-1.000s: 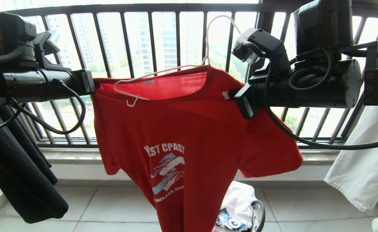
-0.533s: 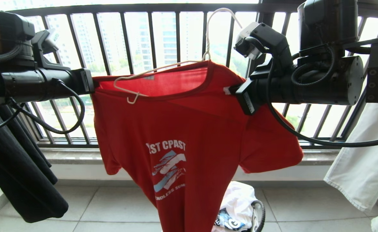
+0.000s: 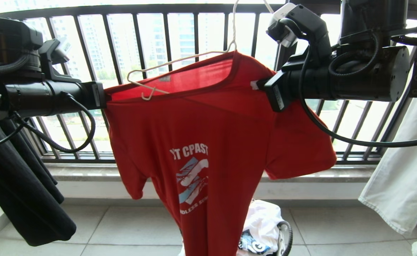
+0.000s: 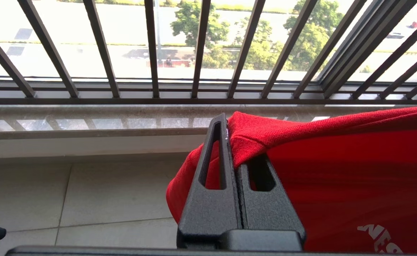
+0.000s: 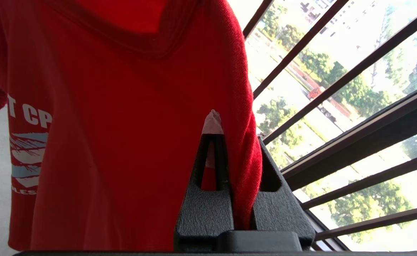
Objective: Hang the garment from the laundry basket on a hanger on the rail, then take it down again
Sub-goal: Hang the clothes on the clothes rack
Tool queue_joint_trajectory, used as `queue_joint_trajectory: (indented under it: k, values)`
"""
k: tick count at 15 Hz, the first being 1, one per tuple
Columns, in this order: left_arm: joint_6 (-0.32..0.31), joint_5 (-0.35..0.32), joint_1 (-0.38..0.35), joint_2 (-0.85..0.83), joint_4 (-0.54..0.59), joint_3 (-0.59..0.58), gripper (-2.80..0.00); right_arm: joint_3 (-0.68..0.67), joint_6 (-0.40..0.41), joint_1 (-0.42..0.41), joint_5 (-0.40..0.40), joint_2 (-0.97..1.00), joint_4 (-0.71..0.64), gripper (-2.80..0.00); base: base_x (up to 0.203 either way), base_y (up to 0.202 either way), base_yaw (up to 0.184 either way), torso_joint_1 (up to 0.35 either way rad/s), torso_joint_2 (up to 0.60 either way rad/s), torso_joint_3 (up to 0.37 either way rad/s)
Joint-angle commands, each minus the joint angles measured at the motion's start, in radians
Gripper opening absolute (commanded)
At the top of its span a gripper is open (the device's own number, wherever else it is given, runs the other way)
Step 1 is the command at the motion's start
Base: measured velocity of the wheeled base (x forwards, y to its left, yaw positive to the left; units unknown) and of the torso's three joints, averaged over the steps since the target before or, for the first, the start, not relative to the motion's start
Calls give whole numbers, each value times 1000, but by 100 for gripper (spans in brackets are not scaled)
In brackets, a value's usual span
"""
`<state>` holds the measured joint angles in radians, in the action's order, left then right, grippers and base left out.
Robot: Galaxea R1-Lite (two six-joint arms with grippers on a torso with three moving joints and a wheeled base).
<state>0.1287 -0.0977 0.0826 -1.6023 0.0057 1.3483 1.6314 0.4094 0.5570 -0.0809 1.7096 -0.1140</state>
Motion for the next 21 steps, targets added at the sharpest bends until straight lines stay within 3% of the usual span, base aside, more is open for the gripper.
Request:
queue_joint_trajectory:
  k: [1,11,13,21]
  values:
    - [-3,-1,0,-4,10,2,-280,11,0,0,0,-1,4,-280,0,0,0,0,0,0]
    - [-8,-1,0,3,11,0,-280,21,-46,0,-27,14,42,-280,0,0,0,0,0,0]
    - [-8,-1,-1,7,13,2,-280,15,-44,1,-65,28,51,-280,0,0,0,0,0,0]
    - [-5,-8,-23,6,13,18,-280,-76,12,1,-75,35,162,-280,0,0,0,0,0,0]
